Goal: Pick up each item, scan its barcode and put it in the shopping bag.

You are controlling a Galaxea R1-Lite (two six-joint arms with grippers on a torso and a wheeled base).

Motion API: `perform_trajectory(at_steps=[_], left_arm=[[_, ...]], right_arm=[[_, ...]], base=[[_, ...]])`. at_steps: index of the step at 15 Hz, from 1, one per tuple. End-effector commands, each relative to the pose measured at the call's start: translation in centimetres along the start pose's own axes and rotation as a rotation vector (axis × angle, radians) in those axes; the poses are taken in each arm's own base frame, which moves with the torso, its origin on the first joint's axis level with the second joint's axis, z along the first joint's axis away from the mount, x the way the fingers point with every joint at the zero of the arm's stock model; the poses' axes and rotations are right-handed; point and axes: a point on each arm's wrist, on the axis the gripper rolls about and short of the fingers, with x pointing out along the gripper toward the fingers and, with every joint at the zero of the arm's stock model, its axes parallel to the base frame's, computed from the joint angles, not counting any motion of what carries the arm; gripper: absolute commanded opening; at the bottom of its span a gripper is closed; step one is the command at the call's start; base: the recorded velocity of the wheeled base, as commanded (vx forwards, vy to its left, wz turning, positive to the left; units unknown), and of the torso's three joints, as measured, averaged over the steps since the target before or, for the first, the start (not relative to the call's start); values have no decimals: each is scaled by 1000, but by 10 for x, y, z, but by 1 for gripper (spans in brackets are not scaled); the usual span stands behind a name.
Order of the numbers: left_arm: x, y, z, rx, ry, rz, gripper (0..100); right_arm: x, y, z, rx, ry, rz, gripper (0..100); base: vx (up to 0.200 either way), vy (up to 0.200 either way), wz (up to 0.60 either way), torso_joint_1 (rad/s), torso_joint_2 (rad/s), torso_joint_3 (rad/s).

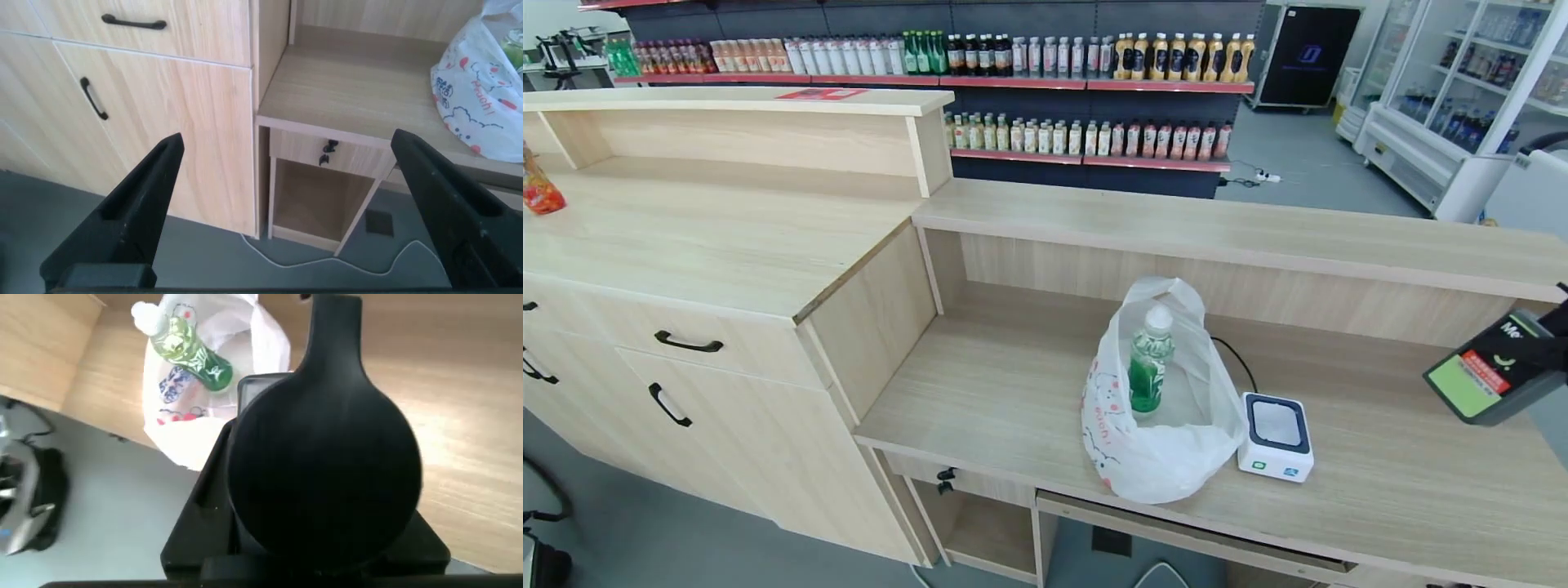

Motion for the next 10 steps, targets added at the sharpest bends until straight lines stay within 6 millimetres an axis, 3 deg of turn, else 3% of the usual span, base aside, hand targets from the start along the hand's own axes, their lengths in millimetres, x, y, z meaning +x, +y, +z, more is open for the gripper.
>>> perform_trajectory(at_steps=[1,7,10], left_arm=[[0,0,0,-1,0,-1,100],[0,0,0,-1,0,-1,100],[0,0,0,-1,0,-1,100]], right_arm=[[24,-47,-10,142,61,73,0],[56,-86,-14,249,115,183,0],[74,-85,-23,233,148,261,0]], base=[[0,0,0,0,0,0],[0,0,0,0,0,0],[0,0,0,0,0,0]])
